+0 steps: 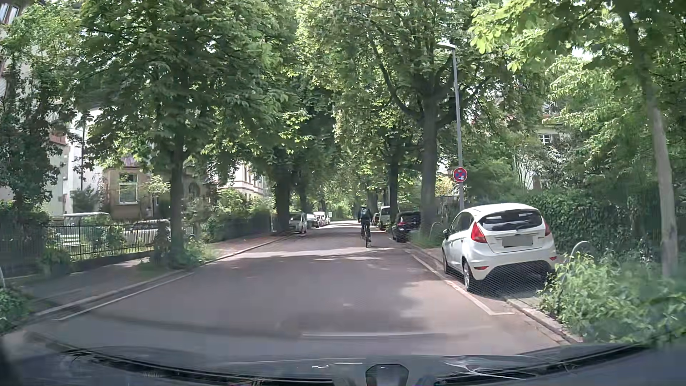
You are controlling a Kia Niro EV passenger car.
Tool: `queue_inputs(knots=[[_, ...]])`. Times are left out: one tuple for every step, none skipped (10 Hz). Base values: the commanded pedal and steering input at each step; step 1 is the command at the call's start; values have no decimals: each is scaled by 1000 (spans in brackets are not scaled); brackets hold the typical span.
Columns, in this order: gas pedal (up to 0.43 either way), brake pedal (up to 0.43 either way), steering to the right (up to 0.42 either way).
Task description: Follow the waypoints while adhering to traffic rules and regulations
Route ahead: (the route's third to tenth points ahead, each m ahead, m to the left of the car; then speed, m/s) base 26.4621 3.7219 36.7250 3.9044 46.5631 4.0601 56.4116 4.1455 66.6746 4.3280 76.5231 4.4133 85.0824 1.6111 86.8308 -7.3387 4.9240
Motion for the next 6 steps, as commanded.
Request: queue_inputs(knots=[[98, 0, 0], [98, 0, -1], [98, 0, 0], [98, 0, -1], [98, 0, 0], [98, 0, 0]])
